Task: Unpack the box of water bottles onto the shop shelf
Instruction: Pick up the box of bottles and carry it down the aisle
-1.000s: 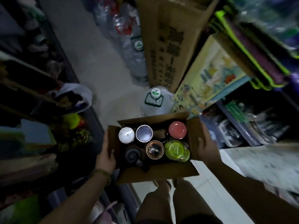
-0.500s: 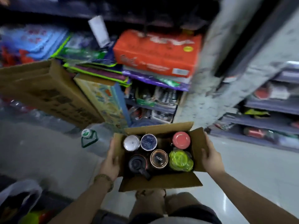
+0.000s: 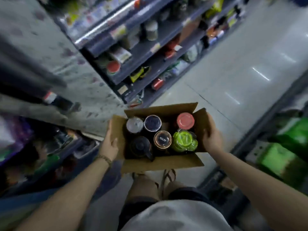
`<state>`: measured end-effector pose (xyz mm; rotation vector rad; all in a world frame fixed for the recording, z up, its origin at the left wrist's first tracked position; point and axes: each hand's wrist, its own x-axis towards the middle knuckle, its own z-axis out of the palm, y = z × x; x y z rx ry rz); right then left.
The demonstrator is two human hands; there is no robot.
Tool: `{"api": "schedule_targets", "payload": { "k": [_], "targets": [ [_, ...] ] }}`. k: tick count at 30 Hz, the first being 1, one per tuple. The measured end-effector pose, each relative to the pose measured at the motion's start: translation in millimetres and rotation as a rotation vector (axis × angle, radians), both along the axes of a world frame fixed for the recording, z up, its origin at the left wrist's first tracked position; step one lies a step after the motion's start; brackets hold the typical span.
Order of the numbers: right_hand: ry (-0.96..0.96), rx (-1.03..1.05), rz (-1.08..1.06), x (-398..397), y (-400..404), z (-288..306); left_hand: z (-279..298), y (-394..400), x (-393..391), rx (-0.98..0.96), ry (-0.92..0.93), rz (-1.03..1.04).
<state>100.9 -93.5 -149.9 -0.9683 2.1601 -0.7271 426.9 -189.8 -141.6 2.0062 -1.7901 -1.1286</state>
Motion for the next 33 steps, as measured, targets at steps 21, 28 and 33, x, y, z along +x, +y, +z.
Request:
{"api": "schedule_targets", "payload": {
  "k": [21,28,33],
  "targets": [
    [0.000,0.097,-0.939,-199.6,-35.5,-23.7,-44.0,-260.7,-385.3,0.103,0.042,-0.897],
    [0.053,0.049,-0.978,-277.1,-87.6,-7.4,-28.6,-315.5,-486.2,0.059,0.061,-0.935],
    [0.037,0.030,-0.974,-359.5,-119.8,-16.6,-25.8,-349.8,-567.7,0.079,0.013,-0.906]
  ]
}}
